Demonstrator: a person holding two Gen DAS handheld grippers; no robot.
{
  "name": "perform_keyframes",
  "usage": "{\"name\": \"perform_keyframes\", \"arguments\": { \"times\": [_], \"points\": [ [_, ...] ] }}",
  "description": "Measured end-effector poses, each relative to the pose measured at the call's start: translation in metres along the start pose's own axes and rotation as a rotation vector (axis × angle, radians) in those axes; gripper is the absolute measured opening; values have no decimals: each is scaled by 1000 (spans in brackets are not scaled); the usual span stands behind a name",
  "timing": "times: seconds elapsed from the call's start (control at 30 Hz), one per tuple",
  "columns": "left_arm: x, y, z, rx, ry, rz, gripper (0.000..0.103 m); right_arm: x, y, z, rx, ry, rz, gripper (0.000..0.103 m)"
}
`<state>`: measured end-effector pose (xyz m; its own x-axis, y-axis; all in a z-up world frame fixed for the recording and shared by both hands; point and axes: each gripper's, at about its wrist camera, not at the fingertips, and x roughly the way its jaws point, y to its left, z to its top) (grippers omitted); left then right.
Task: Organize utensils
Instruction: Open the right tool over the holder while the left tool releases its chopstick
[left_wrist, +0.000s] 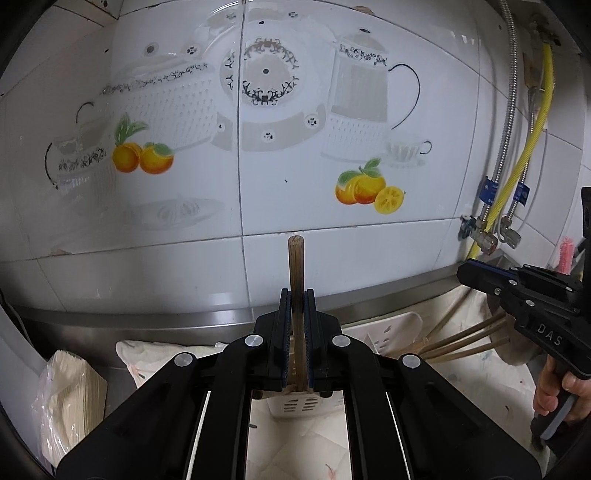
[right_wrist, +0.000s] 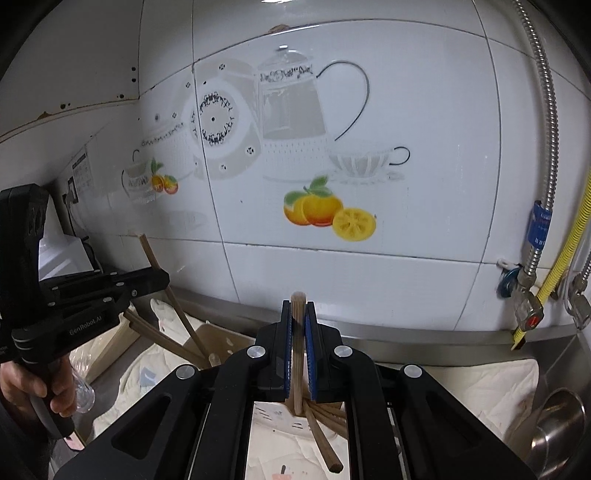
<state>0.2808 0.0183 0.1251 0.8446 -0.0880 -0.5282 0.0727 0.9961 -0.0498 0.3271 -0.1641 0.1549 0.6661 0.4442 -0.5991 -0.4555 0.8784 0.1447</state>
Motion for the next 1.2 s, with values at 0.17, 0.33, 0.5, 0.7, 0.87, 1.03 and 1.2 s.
{"name": "perform_keyframes", "arguments": {
  "times": [0.17, 0.33, 0.5, 0.7, 0.87, 1.03, 1.2],
  "points": [
    [-3, -1, -2, 0, 6, 6, 6, -4, 2, -1, -6, -2, -2, 8],
    [-9, -1, -2, -3, 2, 14, 7, -8, 4, -1, -14, -6, -7, 17],
    [-21, -4, -1, 2, -10, 19, 13, -17, 5, -2, -15, -18, -12, 31],
    [-42, -7, -5, -5, -35, 20, 32, -34, 10, -4, -24, -36, -20, 44],
    [-61, -10, -15, -6, -54, 25, 46, -51, 14, -11, -30, -55, -33, 55],
    [-80, -9, -28, -12, -73, 43, 59, -65, 15, -22, -35, -59, -51, 65],
    [-92, -9, -46, -18, -77, 59, 70, -78, 14, -37, -20, -57, -68, 74]
  ]
}}
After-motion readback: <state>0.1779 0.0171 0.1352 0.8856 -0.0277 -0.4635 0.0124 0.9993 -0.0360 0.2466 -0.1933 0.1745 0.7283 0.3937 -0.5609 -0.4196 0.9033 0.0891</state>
